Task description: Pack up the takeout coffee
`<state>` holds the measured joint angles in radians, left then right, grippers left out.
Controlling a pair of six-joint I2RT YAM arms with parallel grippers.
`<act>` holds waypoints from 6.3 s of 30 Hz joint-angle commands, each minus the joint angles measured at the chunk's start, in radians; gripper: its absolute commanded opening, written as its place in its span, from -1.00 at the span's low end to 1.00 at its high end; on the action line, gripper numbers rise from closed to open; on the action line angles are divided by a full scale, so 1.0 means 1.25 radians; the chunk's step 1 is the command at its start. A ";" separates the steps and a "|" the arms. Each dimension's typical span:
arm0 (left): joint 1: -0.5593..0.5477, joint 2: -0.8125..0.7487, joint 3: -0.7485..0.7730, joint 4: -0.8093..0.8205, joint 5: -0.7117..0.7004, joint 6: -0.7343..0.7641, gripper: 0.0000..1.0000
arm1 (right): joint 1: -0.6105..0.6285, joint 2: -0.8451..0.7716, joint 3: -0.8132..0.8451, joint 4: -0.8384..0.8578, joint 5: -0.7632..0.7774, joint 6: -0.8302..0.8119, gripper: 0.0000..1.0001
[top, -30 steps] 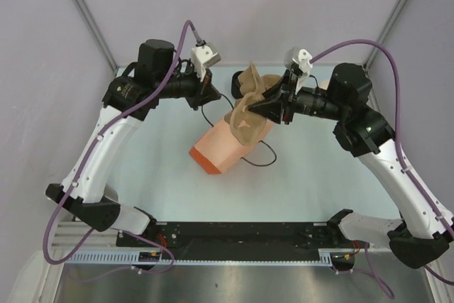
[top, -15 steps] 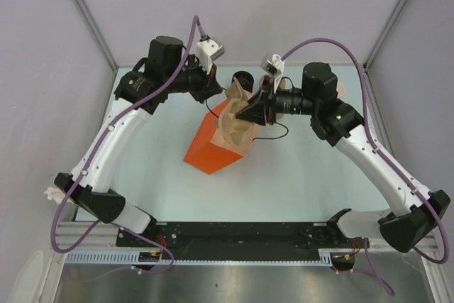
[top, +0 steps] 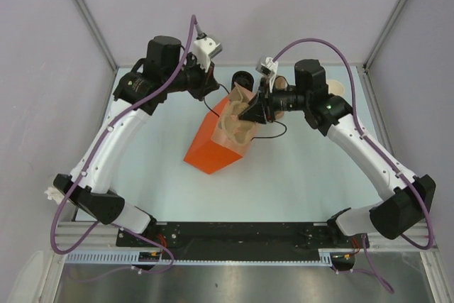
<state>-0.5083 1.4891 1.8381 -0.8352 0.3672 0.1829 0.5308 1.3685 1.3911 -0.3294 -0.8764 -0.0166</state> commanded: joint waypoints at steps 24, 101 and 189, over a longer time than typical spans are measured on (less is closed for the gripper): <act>0.018 -0.052 -0.056 0.045 -0.079 -0.004 -1.00 | -0.022 0.167 0.140 -0.190 0.014 -0.163 -0.43; 0.224 -0.144 -0.273 0.140 -0.084 -0.015 -1.00 | 0.218 0.590 0.620 -0.626 0.451 -0.349 -0.38; 0.235 0.009 0.041 -0.040 -0.011 0.018 -0.87 | 0.158 -0.026 0.199 -0.214 0.428 -0.526 -0.97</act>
<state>-0.2199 1.4700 1.7519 -0.8555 0.3443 0.1852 0.7185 1.3342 1.5581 -0.6533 -0.3492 -0.7483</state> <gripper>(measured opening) 0.067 0.046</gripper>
